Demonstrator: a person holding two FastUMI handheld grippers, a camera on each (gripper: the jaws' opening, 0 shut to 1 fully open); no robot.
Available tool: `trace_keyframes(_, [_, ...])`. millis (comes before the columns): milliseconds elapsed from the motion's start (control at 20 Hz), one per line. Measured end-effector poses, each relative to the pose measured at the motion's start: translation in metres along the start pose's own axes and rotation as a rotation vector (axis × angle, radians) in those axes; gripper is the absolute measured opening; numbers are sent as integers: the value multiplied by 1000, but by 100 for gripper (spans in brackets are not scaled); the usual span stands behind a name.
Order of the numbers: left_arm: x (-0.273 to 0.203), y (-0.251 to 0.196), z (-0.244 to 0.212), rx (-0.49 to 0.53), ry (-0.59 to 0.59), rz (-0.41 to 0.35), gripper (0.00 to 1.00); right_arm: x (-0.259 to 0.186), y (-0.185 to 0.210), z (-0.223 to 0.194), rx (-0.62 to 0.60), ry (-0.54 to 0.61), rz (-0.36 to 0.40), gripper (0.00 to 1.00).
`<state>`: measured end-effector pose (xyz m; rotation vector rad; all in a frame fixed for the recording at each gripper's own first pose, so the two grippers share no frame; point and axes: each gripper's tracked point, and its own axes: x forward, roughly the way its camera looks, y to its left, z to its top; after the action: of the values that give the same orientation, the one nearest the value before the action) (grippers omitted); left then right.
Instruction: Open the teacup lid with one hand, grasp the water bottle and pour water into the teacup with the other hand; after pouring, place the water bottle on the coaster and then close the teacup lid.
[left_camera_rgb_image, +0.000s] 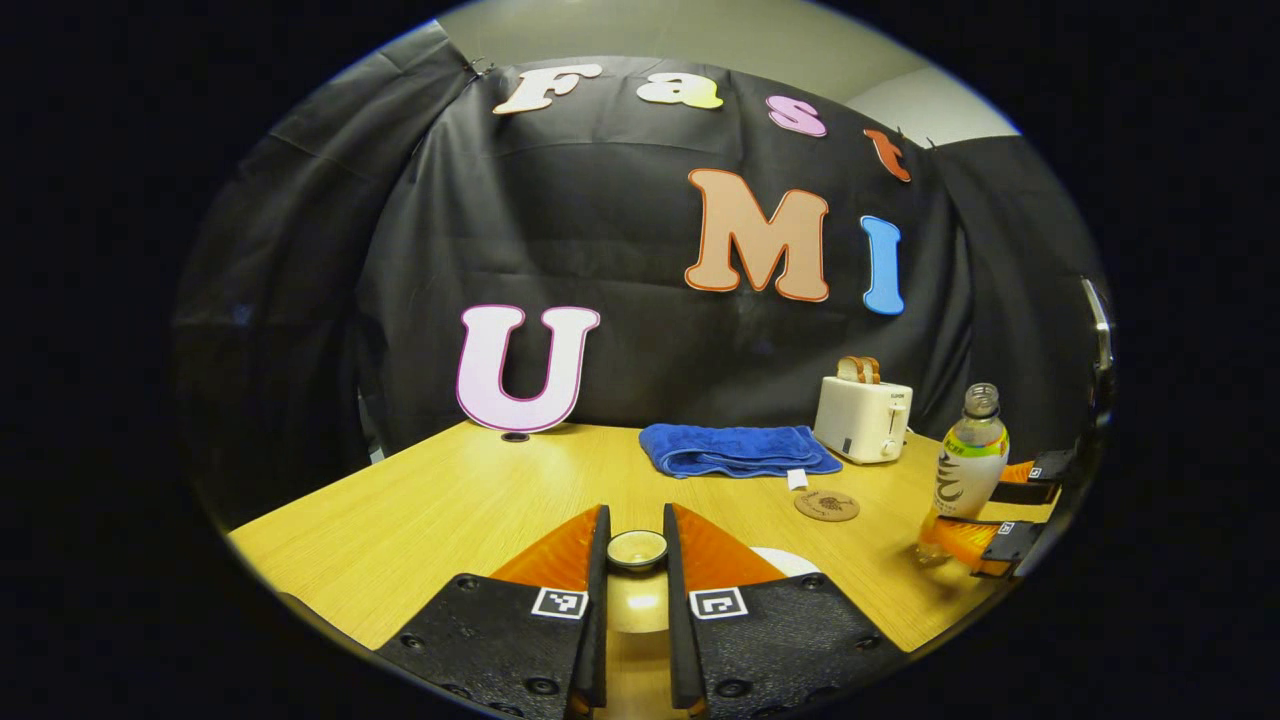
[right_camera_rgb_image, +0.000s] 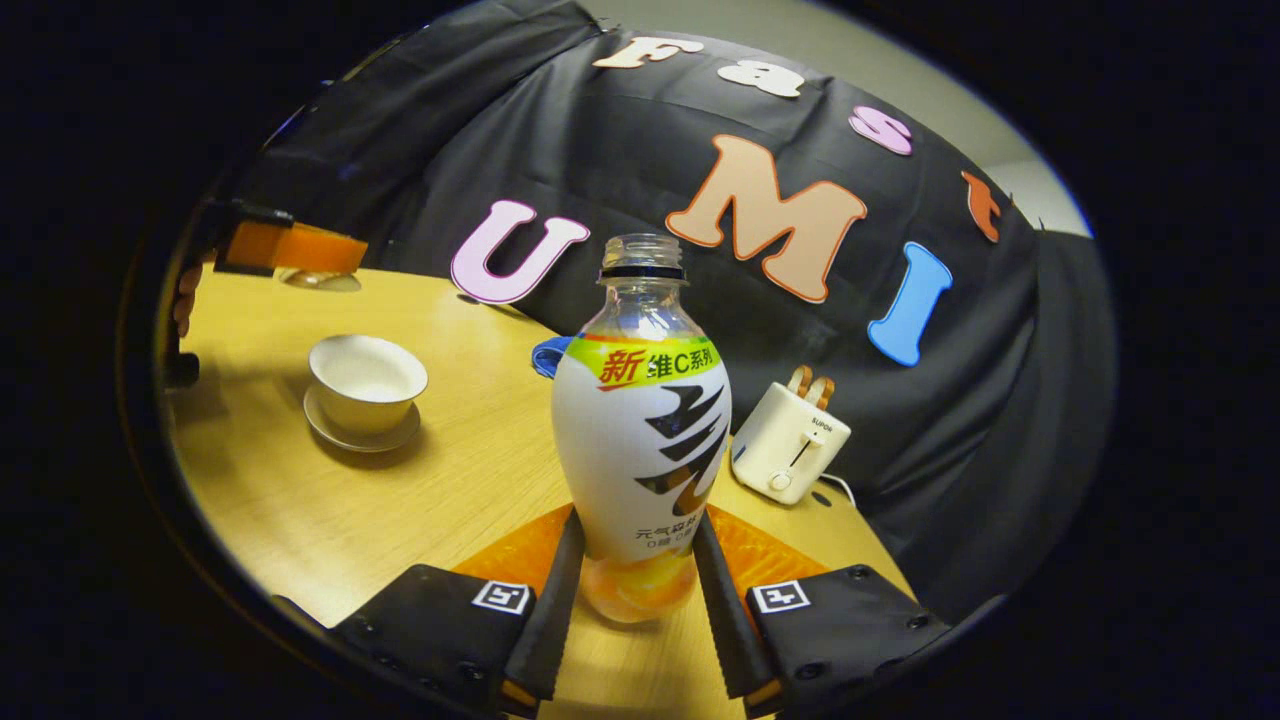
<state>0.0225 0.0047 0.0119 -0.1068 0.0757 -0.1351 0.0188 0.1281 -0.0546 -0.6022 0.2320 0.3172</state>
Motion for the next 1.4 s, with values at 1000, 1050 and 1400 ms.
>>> trace_keyframes(1000, [-7, 24, 13, -19, -6, 19, 23, 31, 33, 39, -680, -109, -73, 65])
trace_keyframes(1050, [-7, 25, 13, -16, -7, 21, 23, 30, 34, 41, -716, -120, -77, 66])
trace_keyframes(1400, [-10, 25, 20, -28, -15, 14, 22, 23, 40, 48, -898, -151, -87, 66])
